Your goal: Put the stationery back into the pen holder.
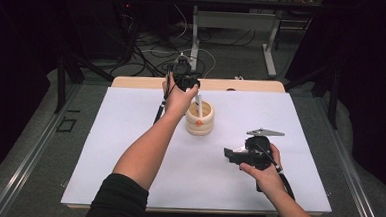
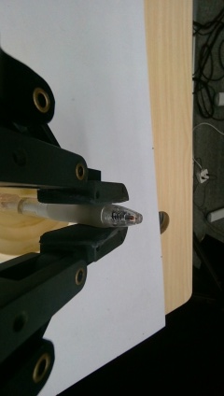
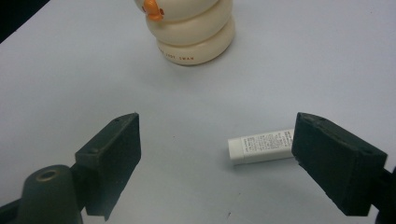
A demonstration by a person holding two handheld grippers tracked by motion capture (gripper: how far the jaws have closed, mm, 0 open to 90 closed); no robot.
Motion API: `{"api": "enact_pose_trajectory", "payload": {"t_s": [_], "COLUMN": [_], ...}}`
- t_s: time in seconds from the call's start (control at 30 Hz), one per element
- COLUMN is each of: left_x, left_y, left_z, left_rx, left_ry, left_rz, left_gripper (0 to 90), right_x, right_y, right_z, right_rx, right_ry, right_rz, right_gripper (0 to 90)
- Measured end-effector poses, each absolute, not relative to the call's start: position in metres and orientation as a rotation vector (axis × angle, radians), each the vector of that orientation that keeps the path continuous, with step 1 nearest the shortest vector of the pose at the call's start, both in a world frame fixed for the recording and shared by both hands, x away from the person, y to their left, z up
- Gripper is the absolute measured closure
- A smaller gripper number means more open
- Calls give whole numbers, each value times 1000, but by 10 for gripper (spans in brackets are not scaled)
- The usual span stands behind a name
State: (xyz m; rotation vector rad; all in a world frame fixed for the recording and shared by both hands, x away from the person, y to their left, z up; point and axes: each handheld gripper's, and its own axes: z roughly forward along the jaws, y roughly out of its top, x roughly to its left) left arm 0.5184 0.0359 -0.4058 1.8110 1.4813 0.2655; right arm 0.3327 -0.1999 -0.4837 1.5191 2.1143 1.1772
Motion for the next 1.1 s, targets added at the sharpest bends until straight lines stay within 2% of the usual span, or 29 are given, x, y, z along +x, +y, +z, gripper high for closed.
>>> {"api": "enact_pose_trajectory", "payload": {"t_s": [0.87, 1.1], "left_x": [517, 514], "left_y": [33, 33], "left_z": [-439, -437], "left_rx": [1839, 1846], "left_ry": [1532, 1514], "left_rz": [220, 203], "left_gripper": [790, 714], "right_x": [334, 334], "right_y": [-203, -203], "right_z": [-485, -485], "right_rx": [1536, 1537], "right_ry": [2113, 2108], "right_rz": [1180, 1181], "right_gripper": [161, 164]}}
